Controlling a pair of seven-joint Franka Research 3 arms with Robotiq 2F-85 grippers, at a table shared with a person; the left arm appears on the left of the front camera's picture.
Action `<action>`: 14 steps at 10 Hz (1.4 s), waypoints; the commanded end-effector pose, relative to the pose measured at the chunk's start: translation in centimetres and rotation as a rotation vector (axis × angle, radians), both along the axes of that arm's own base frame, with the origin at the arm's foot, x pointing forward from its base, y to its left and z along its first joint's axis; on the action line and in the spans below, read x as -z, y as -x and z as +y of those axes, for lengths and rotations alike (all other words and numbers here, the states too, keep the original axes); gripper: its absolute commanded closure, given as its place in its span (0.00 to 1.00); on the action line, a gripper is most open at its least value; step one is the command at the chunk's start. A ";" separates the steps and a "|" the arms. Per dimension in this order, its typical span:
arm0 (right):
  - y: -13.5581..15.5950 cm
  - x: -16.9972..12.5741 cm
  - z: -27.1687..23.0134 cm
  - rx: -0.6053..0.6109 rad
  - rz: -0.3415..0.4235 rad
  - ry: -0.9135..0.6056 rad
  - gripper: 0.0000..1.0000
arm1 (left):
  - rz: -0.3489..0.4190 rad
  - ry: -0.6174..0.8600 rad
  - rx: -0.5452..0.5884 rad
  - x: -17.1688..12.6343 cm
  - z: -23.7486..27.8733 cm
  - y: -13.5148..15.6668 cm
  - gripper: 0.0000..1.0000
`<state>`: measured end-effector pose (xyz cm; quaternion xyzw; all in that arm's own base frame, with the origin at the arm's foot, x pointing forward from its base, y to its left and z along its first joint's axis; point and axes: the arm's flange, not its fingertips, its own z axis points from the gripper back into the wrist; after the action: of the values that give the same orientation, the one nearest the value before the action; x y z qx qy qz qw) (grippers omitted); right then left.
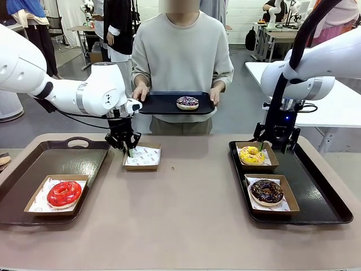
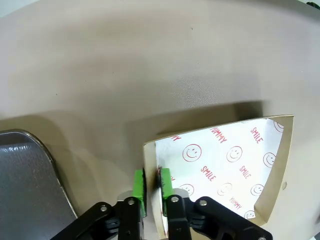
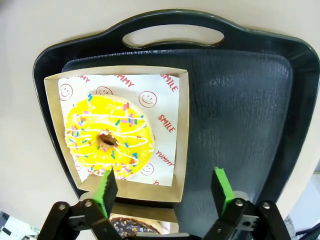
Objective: Individually package the donuts and arrange them on the tray.
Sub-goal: Place the picked Paper togo box on the Handle tray while simultaneously picking up another Paper togo box from the table with the other hand.
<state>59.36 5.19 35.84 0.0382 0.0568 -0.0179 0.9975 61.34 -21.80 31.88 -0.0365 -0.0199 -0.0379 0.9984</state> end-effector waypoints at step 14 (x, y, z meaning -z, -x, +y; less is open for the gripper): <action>16.6 -11.7 -16.3 0.162 -0.199 -0.844 0.00 | -0.010 0.024 0.029 -12.3 -3.4 4.5 1.00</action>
<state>43.99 -9.92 48.93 0.4190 -0.0298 -0.0581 0.9056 56.98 -24.81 43.82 -0.0485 -0.0232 -0.0628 0.9966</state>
